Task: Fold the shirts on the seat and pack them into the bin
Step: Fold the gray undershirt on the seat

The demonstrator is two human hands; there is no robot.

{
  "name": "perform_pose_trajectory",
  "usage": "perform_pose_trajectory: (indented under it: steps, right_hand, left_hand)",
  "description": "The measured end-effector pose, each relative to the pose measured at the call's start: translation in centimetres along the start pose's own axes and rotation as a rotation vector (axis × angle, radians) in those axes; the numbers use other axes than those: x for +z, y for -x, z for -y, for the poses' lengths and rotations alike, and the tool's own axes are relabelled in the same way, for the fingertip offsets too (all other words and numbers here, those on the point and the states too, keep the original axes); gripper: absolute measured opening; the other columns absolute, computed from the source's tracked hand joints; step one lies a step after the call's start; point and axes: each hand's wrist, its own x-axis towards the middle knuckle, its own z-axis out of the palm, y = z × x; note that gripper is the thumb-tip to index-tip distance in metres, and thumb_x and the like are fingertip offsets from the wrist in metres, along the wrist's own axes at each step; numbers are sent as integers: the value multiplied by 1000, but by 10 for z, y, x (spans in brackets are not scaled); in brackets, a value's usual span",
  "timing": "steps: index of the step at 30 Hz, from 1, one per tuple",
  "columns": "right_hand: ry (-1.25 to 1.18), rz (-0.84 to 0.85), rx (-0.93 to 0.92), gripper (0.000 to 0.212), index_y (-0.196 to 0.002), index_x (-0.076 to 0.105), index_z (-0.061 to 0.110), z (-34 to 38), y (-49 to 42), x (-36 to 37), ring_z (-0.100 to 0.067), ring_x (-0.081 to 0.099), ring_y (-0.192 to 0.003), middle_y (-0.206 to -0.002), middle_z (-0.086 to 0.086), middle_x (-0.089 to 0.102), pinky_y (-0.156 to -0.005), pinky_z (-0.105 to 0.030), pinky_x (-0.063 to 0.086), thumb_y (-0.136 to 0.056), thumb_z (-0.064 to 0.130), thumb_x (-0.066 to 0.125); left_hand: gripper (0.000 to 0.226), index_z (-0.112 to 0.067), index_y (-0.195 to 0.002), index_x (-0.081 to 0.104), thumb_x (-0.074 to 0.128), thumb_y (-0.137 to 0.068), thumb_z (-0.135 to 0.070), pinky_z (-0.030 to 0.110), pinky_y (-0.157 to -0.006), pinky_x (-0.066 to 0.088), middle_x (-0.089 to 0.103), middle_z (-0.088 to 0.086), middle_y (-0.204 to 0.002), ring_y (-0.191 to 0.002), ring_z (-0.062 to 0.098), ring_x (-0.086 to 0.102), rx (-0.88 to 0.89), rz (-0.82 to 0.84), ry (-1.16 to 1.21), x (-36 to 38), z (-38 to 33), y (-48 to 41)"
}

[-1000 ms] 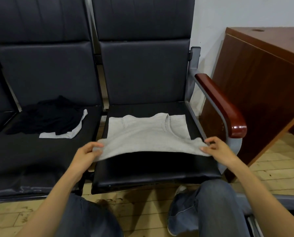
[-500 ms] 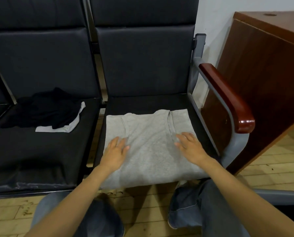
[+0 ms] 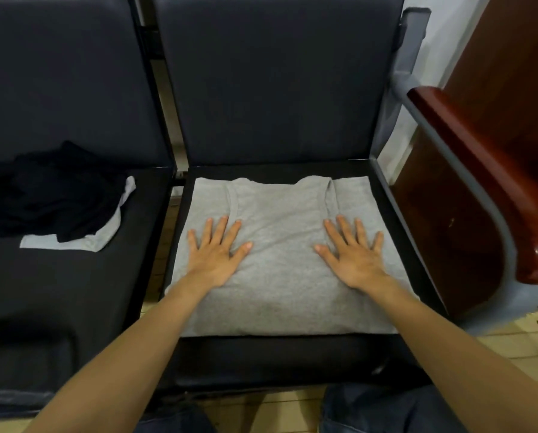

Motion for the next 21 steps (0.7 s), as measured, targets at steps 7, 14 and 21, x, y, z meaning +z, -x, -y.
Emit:
perform_pose_trajectory:
  steps: [7, 14, 21]
  right_hand:
    - [-102, -226, -170, 60, -153, 7, 28, 56, -4, -14, -19, -16, -146, -161, 1, -4, -115, -48, -12, -100, 52, 21]
    - [-64, 13, -285, 56, -152, 1, 30, 166, -64, -16, -24, -13, -147, -161, 1, -6, -116, -52, -7, -101, 50, 14]
    - [37, 5, -251, 60, -149, -14, 35, 188, -110, -10, -21, -22, -144, -158, 6, -22, -113, -53, -15, -97, 58, 6]
  left_hand:
    - [70, -30, -151, -3, 13, -93, -66, 46, -114, -17, -18, -1, -158, -142, 16, -26, -42, -122, 208, -14, 13, 34]
    - [73, -22, -148, 28, 9, -93, -66, 50, -113, 7, 30, 12, -153, -143, 28, 20, 255, -311, -27, 23, 17, 84]
    - [64, -20, -149, 25, 10, -99, -57, 55, -106, 16, 27, 6, -155, -142, 27, 22, 410, -285, -123, 54, 18, 86]
